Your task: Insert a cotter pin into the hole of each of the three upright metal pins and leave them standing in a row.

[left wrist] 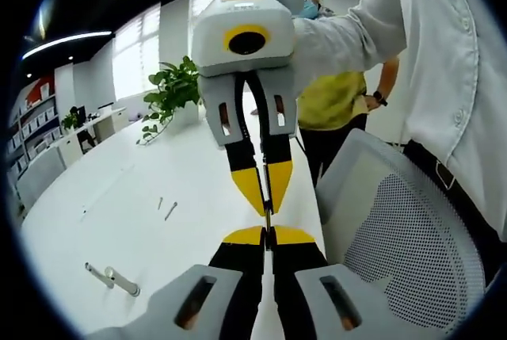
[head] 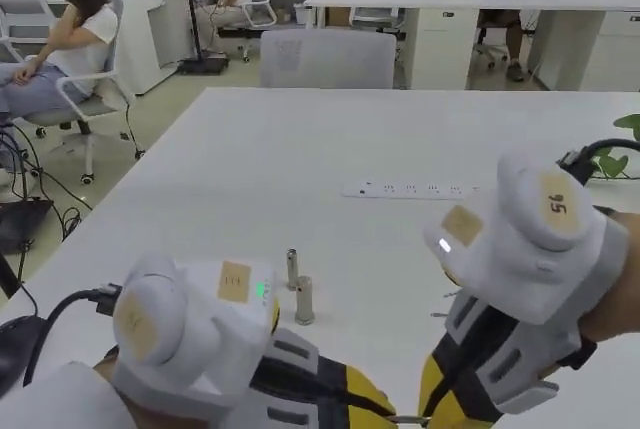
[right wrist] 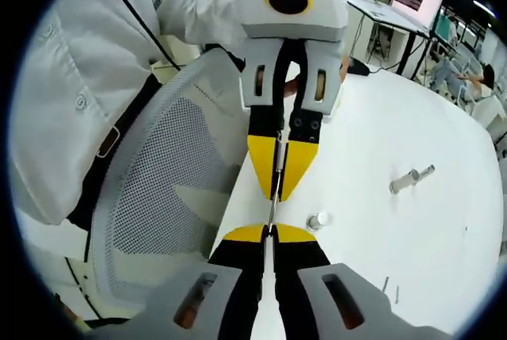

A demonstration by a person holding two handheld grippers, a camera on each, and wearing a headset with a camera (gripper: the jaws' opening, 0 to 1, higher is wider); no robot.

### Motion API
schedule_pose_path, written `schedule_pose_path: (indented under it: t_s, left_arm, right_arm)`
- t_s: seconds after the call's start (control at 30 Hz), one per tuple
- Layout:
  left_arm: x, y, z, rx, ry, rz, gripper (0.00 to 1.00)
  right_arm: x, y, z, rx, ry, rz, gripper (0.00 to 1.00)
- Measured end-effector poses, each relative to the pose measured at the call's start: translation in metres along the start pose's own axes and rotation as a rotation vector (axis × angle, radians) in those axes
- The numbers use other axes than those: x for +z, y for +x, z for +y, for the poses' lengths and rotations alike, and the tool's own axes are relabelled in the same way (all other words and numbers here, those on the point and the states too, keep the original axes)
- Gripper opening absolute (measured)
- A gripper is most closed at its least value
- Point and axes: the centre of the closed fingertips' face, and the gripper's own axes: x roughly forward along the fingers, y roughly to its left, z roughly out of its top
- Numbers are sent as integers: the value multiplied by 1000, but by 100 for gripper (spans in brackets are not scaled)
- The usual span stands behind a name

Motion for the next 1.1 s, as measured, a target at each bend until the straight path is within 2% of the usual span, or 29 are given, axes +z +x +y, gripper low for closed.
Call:
schedule_pose_path:
  t_s: [0.2,0.27,0.37,0.77,1.1]
  left_arm:
    - [0,-1,1,15,-18,-6,0]
    - [-1,-1,1,13,-23,-6,0]
    - [-2,0,-1,7,2,10,0]
    - [-2,0,-1,6,8,11,0]
    - [-2,1,3,16,-1,7,0]
  right_arm:
    - [0,1,-4,-45,2,7,4]
    - [0,2,-3,-43,13,4,5]
    - [-1,3,-2,-40,16,12,5]
    - [-2,3,-3,-37,32,13,5]
    - [-3,4,-8,-64,42,14,4]
